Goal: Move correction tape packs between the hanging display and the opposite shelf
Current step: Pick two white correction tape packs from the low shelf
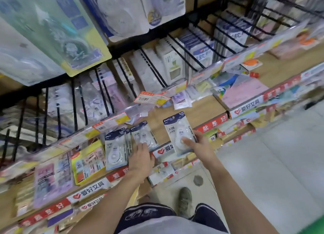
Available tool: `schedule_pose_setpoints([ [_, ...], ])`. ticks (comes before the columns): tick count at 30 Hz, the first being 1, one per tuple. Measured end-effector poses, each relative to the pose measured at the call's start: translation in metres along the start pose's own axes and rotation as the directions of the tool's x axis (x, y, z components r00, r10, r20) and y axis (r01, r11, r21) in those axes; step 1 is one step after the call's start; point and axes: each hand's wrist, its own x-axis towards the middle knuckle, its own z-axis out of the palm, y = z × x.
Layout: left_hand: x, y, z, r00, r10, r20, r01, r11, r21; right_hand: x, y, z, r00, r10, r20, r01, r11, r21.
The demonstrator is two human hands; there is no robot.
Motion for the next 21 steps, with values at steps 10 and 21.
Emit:
schedule_pose_setpoints([
  [10, 0.027, -0.001, 0.02, 0.978, -0.202, -0.05, 0.185, 0.954, -0.234, -0.037, -0.01, -0.033, 0.981, -0.133, -0.144, 0.138, 0.99, 0.023],
  [21, 0.046, 0.011, 0.038, 0.939, -0.342, -0.027, 0.303, 0.863, -0.405, -0.06, -0.017, -0.049, 0.974, -0.133, -0.183, 0.132, 0.991, -0.017],
])
